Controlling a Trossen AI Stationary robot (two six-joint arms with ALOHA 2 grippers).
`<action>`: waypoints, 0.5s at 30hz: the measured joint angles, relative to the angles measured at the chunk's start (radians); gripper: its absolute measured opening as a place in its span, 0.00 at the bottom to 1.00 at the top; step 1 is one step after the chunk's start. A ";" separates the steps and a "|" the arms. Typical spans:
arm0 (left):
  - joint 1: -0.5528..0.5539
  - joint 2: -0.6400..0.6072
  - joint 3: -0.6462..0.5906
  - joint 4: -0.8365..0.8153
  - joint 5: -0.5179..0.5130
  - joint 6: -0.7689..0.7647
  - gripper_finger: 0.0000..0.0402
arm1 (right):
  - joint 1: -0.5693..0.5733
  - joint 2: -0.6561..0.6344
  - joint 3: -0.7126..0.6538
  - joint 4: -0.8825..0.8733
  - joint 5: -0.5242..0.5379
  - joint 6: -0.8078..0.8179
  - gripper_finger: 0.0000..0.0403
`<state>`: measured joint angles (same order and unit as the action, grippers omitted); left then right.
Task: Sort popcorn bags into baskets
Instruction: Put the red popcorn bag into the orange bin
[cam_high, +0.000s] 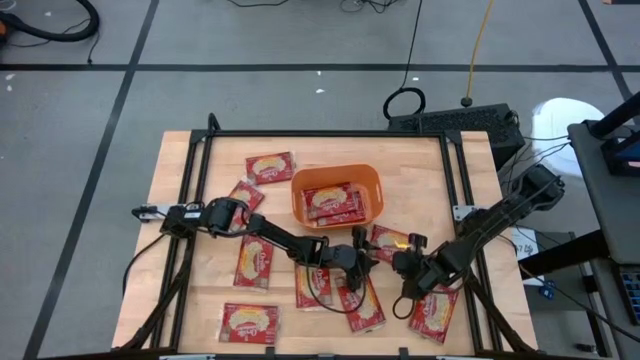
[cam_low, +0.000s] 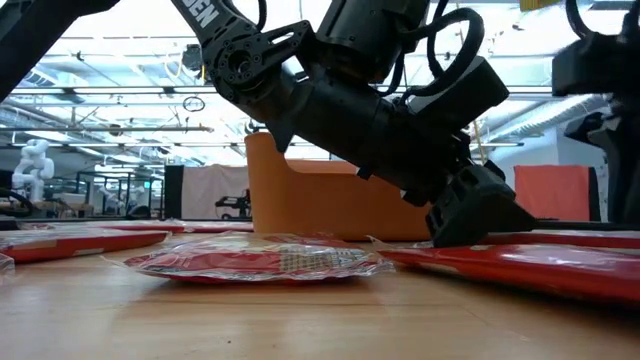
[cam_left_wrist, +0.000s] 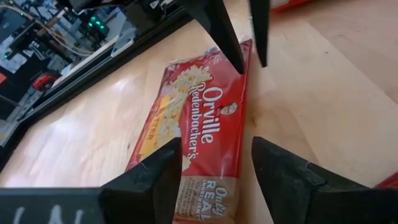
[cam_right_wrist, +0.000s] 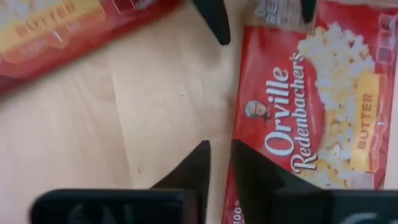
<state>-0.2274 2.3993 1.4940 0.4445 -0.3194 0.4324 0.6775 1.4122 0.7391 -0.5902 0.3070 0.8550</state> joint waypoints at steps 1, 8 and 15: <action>0.000 0.000 0.000 -0.003 0.000 -0.007 0.50 | 0.001 0.007 0.000 -0.010 0.007 -0.001 0.20; 0.004 0.000 0.000 -0.006 0.000 -0.013 0.50 | 0.003 0.095 0.002 -0.075 0.045 -0.033 0.30; 0.004 0.000 0.001 -0.006 0.001 -0.013 0.50 | 0.002 0.132 0.003 -0.075 0.067 -0.045 0.07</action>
<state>-0.2237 2.3993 1.4948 0.4385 -0.3183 0.4191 0.6792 1.5440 0.7425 -0.6651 0.3741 0.8105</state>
